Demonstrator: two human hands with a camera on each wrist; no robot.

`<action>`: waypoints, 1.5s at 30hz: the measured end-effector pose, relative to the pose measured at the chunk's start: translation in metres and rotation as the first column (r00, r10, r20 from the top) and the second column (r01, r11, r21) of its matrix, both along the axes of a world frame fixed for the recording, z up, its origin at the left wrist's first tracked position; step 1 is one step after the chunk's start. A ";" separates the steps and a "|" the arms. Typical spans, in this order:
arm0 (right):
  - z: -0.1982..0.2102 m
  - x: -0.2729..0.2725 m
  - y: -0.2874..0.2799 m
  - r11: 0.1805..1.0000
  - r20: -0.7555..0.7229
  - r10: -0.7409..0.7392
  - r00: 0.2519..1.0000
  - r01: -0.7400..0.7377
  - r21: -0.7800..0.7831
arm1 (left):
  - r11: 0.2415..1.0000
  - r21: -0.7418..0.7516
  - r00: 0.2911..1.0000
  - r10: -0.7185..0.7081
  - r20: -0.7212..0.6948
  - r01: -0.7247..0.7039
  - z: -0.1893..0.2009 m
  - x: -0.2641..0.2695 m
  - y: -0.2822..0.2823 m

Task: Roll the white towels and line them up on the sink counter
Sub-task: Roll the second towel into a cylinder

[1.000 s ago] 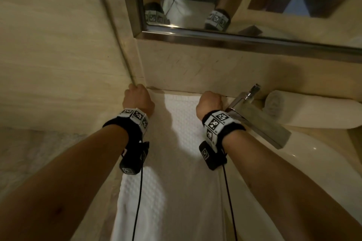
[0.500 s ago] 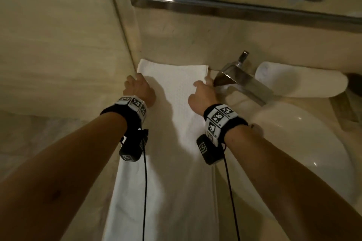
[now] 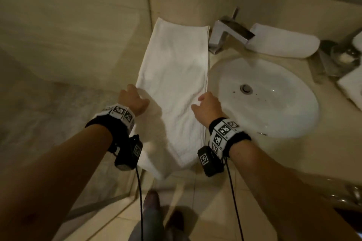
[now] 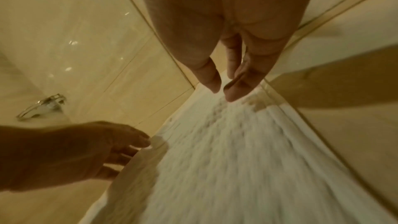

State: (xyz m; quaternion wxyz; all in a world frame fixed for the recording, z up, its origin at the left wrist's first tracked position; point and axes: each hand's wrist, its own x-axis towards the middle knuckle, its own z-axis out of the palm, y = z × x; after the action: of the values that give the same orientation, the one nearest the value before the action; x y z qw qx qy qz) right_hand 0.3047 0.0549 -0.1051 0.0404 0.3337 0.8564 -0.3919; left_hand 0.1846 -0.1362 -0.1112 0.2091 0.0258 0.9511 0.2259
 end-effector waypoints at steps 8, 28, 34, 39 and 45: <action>-0.016 0.091 -0.056 0.952 0.134 -0.304 0.943 0.305 0.017 | 0.963 0.135 0.972 0.232 0.020 -0.233 -0.022 0.083 -0.072; -0.152 0.146 -0.102 0.917 0.175 -0.255 0.951 0.295 -0.269 | 0.942 0.319 0.954 0.006 0.298 -0.105 -0.103 0.137 -0.103; -0.169 0.173 -0.109 0.919 0.166 -0.242 0.956 0.280 -0.277 | 0.943 0.317 0.949 0.000 0.316 -0.106 -0.136 0.157 -0.127; -0.178 0.203 -0.127 0.882 0.120 -0.304 0.945 0.326 -0.339 | 0.947 0.307 0.928 -0.030 0.370 -0.092 -0.154 0.182 -0.145; -0.167 0.227 -0.137 0.887 0.127 -0.317 0.940 0.342 -0.310 | 0.961 0.221 0.930 0.079 0.359 -0.167 -0.146 0.210 -0.153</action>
State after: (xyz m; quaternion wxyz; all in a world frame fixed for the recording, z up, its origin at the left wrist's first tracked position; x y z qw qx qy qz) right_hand 0.5318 -0.0817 -0.2717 0.0594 0.4769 0.7082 -0.5172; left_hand 0.3949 -0.2893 -0.2574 0.3537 -0.0485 0.8633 0.3567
